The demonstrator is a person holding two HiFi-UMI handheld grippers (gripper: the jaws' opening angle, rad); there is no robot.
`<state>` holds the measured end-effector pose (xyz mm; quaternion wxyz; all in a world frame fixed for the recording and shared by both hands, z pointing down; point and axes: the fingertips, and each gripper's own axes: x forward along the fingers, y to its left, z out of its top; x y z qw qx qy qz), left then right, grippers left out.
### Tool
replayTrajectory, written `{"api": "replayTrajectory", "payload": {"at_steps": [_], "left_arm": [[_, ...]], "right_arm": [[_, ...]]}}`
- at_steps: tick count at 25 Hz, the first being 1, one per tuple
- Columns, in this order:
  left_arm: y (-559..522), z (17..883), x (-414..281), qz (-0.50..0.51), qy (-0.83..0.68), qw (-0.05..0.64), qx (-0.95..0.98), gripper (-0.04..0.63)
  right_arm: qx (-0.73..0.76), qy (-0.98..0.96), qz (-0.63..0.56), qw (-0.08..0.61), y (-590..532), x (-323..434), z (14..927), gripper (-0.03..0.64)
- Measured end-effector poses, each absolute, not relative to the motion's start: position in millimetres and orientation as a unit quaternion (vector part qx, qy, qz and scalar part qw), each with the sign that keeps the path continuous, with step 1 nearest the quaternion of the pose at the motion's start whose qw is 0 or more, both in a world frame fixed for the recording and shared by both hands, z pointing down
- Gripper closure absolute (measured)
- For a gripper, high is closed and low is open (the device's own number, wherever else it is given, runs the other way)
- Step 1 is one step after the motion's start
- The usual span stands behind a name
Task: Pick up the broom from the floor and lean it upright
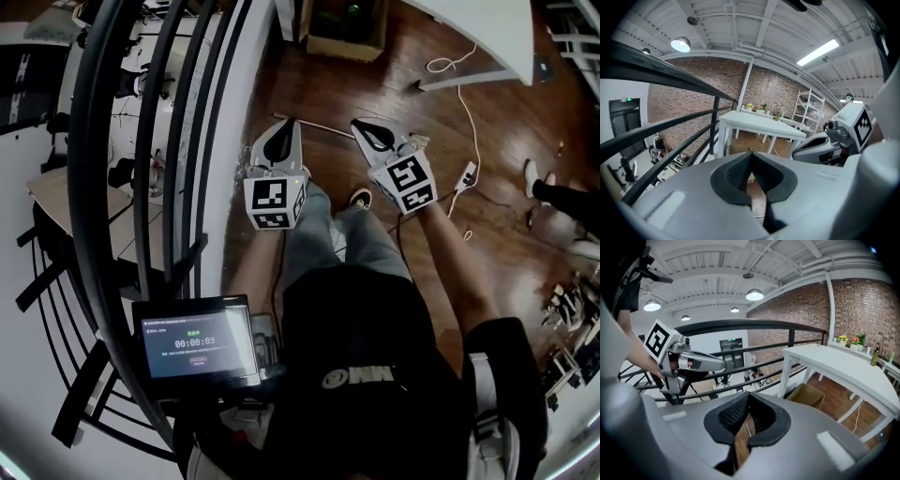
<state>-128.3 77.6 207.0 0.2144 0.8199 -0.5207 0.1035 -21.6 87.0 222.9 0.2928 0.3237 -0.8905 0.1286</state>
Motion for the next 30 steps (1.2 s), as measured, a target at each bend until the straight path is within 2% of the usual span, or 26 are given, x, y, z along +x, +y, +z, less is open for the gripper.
{"api": "replayTrajectory", "payload": {"at_steps": [6, 10, 11, 12, 16, 18, 30], "left_arm": [[83, 281, -118, 0.153, -0.504, 0.259, 0.81, 0.581], [99, 362, -114, 0.181, -0.522, 0.314, 0.772, 0.581], [104, 384, -116, 0.184, -0.531, 0.33, 0.759, 0.581], [110, 408, -120, 0.185, -0.537, 0.347, 0.746, 0.582], [133, 505, -135, 0.19, -0.552, 0.402, 0.706, 0.581], [151, 542, -138, 0.19, -0.557, 0.427, 0.687, 0.583], [165, 711, -166, 0.162, -0.592, 0.462, 0.64, 0.583]], "right_arm": [[0.228, -0.848, 0.177, 0.445, 94, -21, 346, 0.612], [0.131, -0.82, 0.226, 0.51, 103, -16, 471, 0.601], [0.107, -0.811, 0.235, 0.525, 106, -16, 502, 0.53], [0.087, -0.803, 0.241, 0.539, 107, -17, 531, 0.488], [0.061, -0.793, 0.217, 0.567, 92, -28, 633, 0.432], [0.052, -0.793, 0.204, 0.571, 95, -35, 675, 0.379], [0.033, -0.749, 0.17, 0.639, 103, -33, 926, 0.37]]}}
